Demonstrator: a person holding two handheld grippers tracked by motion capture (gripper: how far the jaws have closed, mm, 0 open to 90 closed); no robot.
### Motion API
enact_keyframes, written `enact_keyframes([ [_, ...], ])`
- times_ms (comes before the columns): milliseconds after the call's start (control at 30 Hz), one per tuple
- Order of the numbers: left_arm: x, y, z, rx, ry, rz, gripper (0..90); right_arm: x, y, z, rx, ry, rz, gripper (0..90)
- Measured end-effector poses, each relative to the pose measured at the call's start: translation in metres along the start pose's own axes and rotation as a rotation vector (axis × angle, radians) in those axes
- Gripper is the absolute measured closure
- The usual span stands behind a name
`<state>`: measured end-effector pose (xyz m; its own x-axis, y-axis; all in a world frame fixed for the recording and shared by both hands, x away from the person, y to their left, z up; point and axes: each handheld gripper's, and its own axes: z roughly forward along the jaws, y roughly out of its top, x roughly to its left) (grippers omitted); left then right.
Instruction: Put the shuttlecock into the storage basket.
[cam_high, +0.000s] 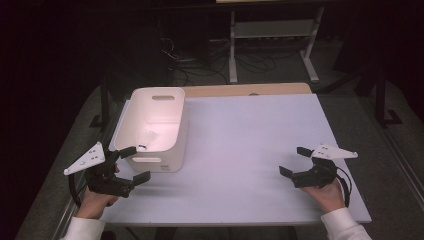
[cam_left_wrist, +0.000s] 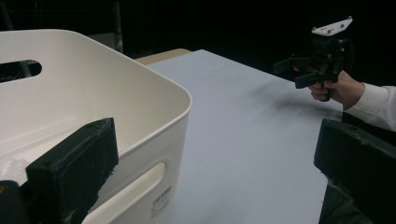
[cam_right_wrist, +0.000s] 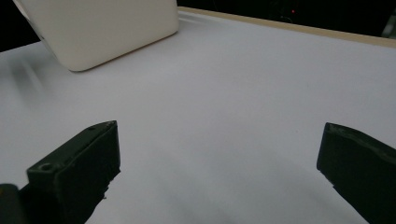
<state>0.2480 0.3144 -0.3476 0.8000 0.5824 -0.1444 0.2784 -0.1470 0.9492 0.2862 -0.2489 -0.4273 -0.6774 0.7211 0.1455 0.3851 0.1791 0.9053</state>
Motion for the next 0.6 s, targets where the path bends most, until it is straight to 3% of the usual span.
enact_keyframes([
  [367,-0.001,-0.015,0.0,-0.01,0.003,0.007,0.0,0.0,0.0,0.0,0.001,0.0,-0.002,0.0],
  [600,-0.002,-0.025,0.002,-0.026,0.01,-0.011,0.0,0.0,0.0,0.0,0.002,0.002,-0.001,0.0],
])
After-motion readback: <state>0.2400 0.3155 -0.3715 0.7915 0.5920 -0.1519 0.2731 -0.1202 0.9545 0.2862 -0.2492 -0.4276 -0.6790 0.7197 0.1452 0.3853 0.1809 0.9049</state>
